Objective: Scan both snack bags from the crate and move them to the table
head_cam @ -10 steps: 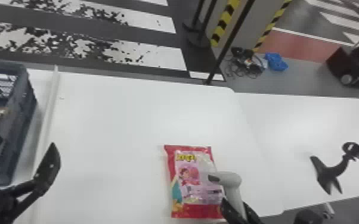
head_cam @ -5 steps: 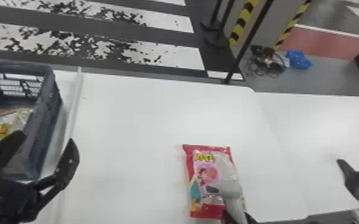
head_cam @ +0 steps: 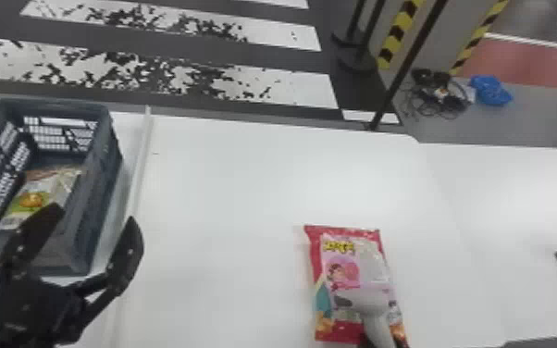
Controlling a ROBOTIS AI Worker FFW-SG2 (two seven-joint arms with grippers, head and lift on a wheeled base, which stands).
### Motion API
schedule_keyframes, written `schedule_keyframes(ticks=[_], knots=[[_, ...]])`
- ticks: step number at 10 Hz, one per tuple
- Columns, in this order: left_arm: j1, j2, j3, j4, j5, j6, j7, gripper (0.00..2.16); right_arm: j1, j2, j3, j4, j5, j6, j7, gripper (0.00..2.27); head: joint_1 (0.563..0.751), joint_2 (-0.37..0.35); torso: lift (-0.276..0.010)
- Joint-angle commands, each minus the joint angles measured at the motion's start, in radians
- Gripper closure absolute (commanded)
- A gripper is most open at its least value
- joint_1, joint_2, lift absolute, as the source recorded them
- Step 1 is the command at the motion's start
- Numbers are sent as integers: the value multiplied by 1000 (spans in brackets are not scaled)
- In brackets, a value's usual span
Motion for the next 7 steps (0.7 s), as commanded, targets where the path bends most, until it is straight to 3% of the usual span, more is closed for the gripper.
schedule_keyframes(ticks=[1,5,7], knots=[[4,2,0,-1,-1,-4,-1,76,-8,-2,12,18,16,2,-5,2243,695,-205,-87],[12,2,3,-9,-1,-4,-1,76,-20,-15,32,40,31,8,-11,2240,695,-194,-87],[13,0,4,-12,-1,-4,-1,76,-6,-17,-15,-20,-32,11,6,2243,695,-191,-87]])
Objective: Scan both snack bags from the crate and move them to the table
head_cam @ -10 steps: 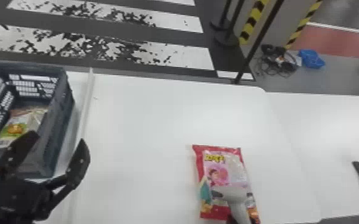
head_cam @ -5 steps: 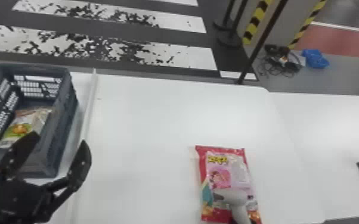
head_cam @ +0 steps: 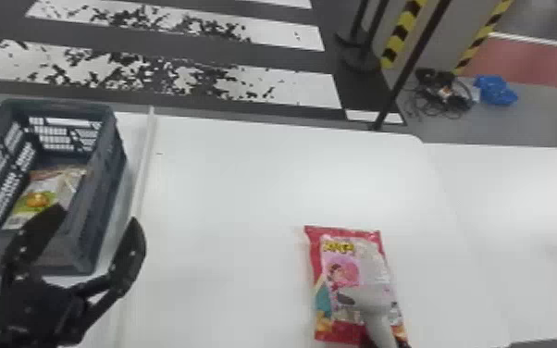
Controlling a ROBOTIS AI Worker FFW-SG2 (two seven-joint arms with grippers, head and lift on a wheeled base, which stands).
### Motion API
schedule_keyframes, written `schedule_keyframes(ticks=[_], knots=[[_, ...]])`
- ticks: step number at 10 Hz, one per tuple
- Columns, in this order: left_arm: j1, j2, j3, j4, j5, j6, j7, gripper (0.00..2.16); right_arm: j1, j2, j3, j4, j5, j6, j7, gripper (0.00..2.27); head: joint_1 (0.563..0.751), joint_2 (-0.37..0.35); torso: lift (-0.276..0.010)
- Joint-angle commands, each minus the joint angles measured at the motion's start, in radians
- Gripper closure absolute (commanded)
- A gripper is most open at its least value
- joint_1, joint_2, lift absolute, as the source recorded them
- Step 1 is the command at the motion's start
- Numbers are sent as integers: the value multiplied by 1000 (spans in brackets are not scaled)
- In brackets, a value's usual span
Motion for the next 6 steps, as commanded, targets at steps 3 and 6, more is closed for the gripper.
schedule_keyframes(ticks=[3,6], knots=[[15,-2,1,-15,-6,-3,0,76,-80,3,-212,-96,-177,180,29,2243,695,-241,-87],[56,-2,25,-48,-6,-37,-2,76,-318,-31,-364,26,-194,379,89,2240,695,-350,-87]])
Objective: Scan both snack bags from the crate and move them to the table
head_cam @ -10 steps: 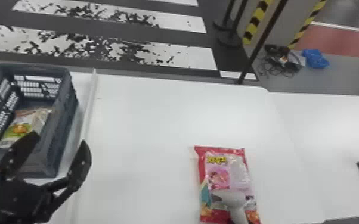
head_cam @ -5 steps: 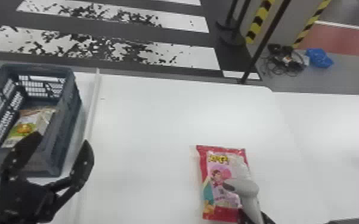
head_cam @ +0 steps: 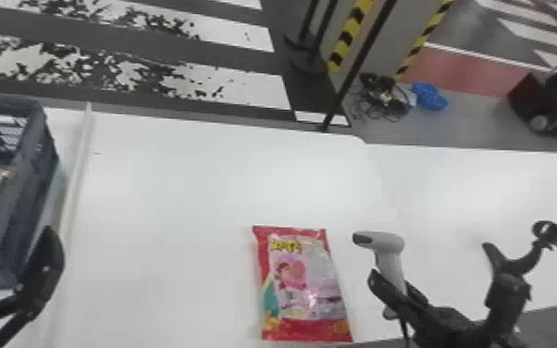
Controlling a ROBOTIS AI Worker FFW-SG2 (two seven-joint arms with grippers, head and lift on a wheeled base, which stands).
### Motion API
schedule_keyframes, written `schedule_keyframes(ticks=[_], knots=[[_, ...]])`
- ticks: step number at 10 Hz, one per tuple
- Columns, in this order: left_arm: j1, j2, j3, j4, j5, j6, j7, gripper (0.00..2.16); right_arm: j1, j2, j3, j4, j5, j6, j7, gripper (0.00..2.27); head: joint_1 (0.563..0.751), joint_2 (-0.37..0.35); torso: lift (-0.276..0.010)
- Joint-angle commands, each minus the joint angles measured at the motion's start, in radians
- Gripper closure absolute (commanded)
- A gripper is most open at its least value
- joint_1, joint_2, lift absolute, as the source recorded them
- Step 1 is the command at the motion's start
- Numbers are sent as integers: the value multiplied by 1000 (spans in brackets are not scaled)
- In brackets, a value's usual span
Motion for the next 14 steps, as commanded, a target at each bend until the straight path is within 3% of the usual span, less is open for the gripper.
schedule_keyframes(ticks=[1,4,6,11,12,14], knots=[[3,0,1,-5,0,0,0,76,-72,-31,-29,84,21,10,5,2243,695,-350,-87],[-17,6,-8,-5,-1,64,-14,76,-163,-83,-42,299,100,-85,11,2243,695,-350,-87],[-3,6,-8,-5,-5,71,-18,76,-246,-144,-12,457,150,-183,26,2243,695,-350,-87],[6,3,-10,-9,-21,135,-21,76,-361,-204,57,764,198,-416,46,2202,695,-350,-87],[-3,3,-13,-11,-21,163,-21,76,-361,-210,57,779,198,-441,46,2044,695,-350,-87],[-23,2,-28,-20,-40,221,-18,76,-349,-212,54,757,186,-444,45,-2,695,-350,-87]])
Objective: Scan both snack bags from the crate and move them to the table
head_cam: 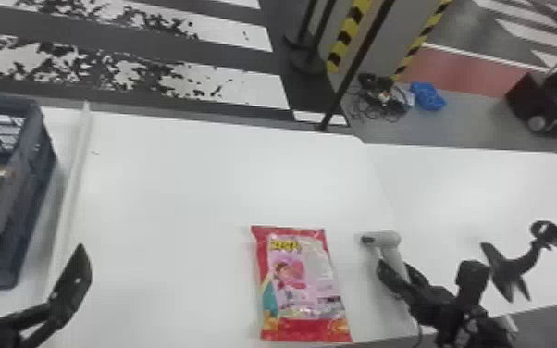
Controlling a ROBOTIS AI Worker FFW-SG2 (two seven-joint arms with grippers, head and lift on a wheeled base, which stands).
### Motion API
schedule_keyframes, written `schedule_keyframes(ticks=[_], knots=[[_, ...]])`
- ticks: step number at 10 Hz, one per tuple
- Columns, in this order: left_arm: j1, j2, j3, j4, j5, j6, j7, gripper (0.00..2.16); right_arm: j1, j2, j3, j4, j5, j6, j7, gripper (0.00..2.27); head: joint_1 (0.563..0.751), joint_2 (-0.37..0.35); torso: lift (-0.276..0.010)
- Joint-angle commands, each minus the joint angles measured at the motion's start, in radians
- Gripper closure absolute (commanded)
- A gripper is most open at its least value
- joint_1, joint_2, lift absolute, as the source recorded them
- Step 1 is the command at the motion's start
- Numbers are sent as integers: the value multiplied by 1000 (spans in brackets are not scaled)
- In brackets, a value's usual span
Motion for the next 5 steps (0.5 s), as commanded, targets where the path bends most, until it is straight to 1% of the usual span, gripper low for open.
schedule_keyframes(ticks=[1,2,3,4,5], knots=[[-9,0,-2,-13,-3,33,2,76,50,15,-18,-98,-36,3,-5,-2,695,-350,-87],[-14,0,0,-19,-3,58,4,76,106,32,-44,-219,-92,34,-5,33,695,-350,-87],[-17,0,0,-20,-3,61,4,76,161,54,-78,-361,-138,123,-2,39,695,-350,-87],[-22,0,0,-19,-3,67,6,76,207,60,-101,-495,-151,276,12,39,695,-350,-87],[-23,0,0,-20,-2,79,4,76,210,60,-127,-579,-155,521,87,39,695,-350,-87]])
